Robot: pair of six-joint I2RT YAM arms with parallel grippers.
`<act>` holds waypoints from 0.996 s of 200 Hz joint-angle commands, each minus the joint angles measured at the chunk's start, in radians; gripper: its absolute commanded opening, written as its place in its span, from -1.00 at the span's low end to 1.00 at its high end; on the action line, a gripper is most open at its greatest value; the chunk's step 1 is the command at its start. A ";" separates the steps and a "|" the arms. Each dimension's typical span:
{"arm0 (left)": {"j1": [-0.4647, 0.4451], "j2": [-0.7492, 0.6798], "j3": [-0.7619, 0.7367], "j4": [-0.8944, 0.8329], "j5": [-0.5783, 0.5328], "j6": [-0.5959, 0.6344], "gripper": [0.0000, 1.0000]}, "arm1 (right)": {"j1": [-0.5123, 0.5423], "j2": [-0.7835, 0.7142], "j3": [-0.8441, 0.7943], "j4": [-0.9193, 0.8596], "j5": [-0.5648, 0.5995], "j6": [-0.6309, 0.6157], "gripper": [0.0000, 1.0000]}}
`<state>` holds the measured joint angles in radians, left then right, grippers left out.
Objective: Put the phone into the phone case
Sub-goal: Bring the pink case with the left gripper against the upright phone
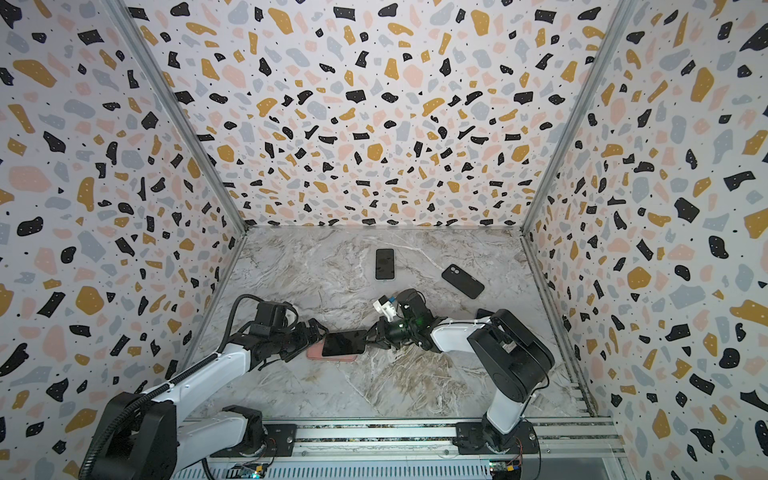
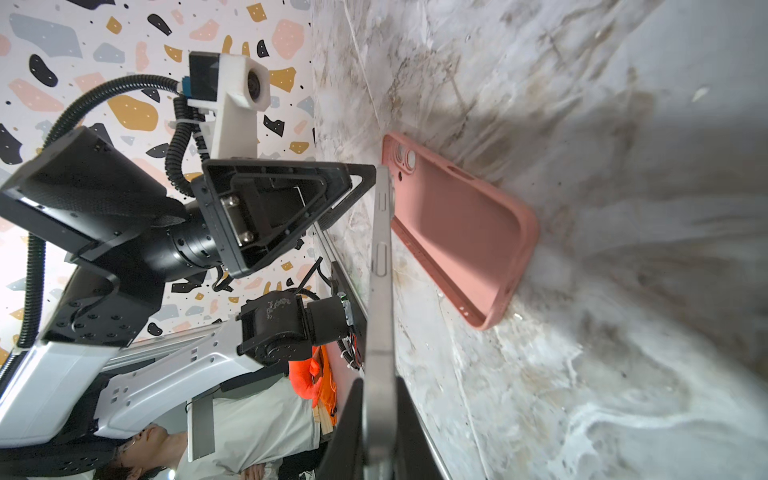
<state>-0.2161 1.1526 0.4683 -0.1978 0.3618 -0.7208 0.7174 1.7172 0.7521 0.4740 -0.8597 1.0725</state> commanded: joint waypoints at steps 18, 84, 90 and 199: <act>0.013 0.008 -0.041 0.072 0.038 -0.012 0.91 | 0.000 0.024 0.047 0.060 -0.015 0.021 -1.00; 0.020 0.012 -0.058 0.091 0.061 -0.016 0.90 | 0.003 0.076 0.055 0.094 -0.051 0.054 -1.00; 0.020 0.012 -0.059 0.090 0.062 -0.015 0.90 | 0.004 0.076 0.052 0.099 -0.055 0.060 -1.00; 0.020 -0.012 -0.095 0.113 0.075 -0.031 0.89 | 0.031 0.136 0.123 -0.042 -0.045 0.014 -1.00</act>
<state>-0.2008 1.1507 0.3996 -0.1066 0.4110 -0.7376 0.7341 1.8477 0.8322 0.4755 -0.8902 1.1198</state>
